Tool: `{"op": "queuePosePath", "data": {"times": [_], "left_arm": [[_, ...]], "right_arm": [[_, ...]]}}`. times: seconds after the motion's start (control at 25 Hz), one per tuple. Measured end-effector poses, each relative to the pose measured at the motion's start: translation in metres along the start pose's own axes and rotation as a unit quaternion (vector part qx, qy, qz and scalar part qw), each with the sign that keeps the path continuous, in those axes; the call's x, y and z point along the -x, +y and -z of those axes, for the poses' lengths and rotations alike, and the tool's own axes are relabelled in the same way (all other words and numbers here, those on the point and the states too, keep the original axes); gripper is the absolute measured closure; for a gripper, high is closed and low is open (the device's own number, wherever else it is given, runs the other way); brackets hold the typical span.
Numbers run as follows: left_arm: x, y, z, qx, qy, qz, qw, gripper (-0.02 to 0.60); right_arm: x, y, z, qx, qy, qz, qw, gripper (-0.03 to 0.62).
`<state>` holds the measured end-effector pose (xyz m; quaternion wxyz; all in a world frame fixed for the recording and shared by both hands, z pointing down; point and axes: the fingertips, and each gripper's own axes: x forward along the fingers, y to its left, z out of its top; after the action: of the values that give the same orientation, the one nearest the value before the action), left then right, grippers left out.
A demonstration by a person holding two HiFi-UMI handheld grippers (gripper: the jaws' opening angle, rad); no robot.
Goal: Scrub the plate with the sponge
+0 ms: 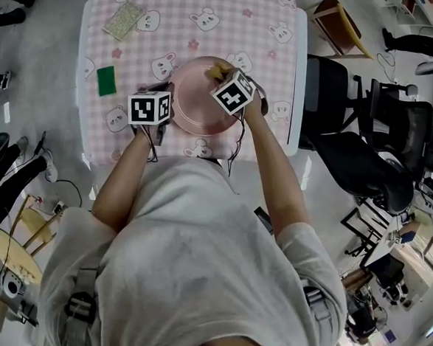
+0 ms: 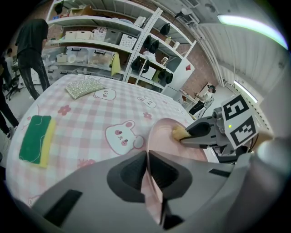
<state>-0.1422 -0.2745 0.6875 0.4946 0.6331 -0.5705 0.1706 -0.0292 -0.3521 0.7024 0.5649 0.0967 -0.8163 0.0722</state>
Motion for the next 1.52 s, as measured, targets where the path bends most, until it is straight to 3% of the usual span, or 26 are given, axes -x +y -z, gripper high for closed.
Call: {"op": "queuePosePath", "data": {"times": [0.24,0.44,1.04,1.2,1.32,1.44,1.52], "left_arm": [[-0.003,0.004,-0.001,0.000,0.004,-0.003,1.0000,0.554],[-0.007,0.005,0.001,0.000,0.007,-0.004,1.0000,0.555],[-0.008,0.009,0.003,-0.007,0.007,-0.008,0.9999,0.555],[-0.009,0.013,0.009,-0.012,0.020,-0.023,0.9995,0.554],[-0.003,0.014,0.006,-0.035,0.013,-0.042,0.9984,0.534],[0.015,0.012,-0.004,-0.045,-0.015,-0.052,0.9975,0.451],[0.028,0.010,-0.012,-0.056,-0.035,-0.057,0.9962,0.453]], "right_arm": [[-0.003,0.045,-0.008,0.037,-0.004,-0.063,0.997,0.533],[-0.005,0.084,-0.009,0.080,-0.002,-0.088,0.993,0.533],[0.001,0.170,0.005,0.142,0.012,-0.194,0.971,0.533],[0.006,0.176,0.011,0.160,-0.002,-0.185,0.970,0.534],[0.011,0.169,0.014,0.133,-0.033,-0.166,0.976,0.533],[0.023,0.161,0.016,0.097,-0.069,-0.143,0.983,0.533],[0.033,0.154,0.017,0.069,-0.093,-0.128,0.985,0.533]]}}
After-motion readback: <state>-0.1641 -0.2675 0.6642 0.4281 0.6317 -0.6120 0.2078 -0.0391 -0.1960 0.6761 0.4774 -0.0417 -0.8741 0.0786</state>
